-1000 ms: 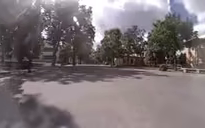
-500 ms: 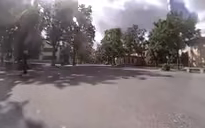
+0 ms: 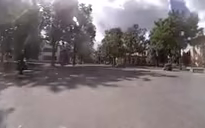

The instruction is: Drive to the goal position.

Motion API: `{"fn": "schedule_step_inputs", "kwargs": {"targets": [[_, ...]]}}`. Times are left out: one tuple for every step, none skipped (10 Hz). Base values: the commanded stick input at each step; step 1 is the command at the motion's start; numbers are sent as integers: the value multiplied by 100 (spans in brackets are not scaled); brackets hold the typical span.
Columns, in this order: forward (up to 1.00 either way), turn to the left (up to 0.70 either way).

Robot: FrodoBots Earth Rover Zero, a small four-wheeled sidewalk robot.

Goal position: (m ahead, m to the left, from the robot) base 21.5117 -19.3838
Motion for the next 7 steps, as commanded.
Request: {"fn": "schedule_step_inputs", "kwargs": {"targets": [[85, 1], [85, 1], [85, 1], [85, 1], [85, 1], [85, 1], [85, -1]]}}
